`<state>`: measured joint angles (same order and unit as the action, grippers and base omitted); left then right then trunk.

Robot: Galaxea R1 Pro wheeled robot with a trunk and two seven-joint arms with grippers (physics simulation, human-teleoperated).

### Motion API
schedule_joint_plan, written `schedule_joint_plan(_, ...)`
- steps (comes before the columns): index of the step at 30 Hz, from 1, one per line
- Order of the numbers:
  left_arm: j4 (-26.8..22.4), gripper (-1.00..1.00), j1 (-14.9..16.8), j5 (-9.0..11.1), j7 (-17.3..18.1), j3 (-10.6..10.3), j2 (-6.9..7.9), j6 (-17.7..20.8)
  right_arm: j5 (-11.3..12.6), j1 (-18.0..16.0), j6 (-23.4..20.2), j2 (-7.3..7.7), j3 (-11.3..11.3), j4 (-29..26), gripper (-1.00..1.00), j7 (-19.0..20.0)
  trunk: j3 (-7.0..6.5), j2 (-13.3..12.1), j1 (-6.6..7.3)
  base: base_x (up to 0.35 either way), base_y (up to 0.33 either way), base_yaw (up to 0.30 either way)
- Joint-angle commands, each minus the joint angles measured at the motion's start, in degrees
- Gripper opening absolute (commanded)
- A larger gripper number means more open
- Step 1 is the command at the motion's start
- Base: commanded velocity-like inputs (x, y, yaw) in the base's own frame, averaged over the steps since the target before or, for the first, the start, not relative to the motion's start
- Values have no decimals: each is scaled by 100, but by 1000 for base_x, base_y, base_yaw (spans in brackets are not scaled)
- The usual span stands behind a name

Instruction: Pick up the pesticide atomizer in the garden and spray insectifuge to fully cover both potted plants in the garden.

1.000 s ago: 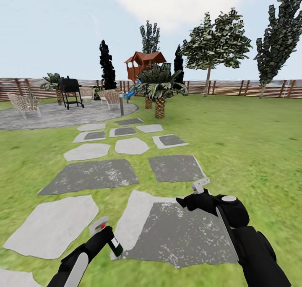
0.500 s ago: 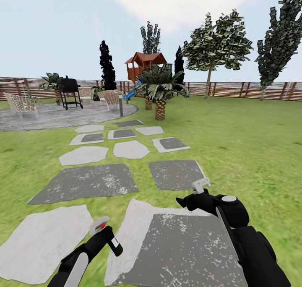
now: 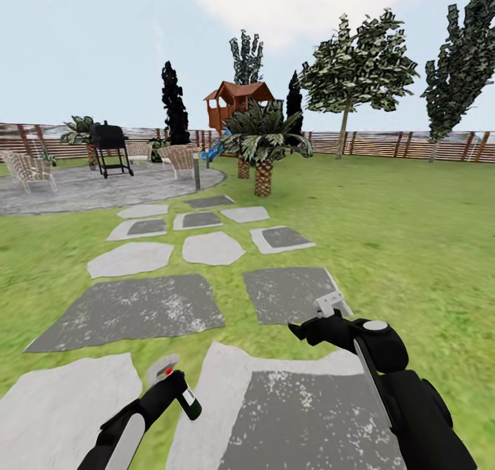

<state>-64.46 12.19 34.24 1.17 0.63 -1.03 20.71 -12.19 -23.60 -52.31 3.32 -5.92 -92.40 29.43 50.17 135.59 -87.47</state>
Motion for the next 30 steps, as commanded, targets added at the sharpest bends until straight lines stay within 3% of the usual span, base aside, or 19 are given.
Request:
schedule_joint_plan(1, -5, -100, 2, 39, 5, 4, -2, 30, -62, -5, -13, 3, -9, 5, 100, 43, 6, 2, -2, 338, 0, 0)
schedule_joint_plan(12, -5, -100, 2, 39, 6, -1, -2, 30, -64, -5, -4, 2, -11, 23, 100, 41, 6, 2, -2, 338, 0, 0)
schedule_joint_plan(18, 120, -100, -4, -112, -59, -133, 25, -42, -42, 91, 143, -173, -33, 61, 100, -9, 6, 2, -2, 0, 0, 0)
schedule_joint_plan(30, 87, -100, -37, -79, -24, -100, 58, -33, -44, 57, 109, -168, -35, 67, 100, 17, 6, 2, -2, 5, 0, 0)
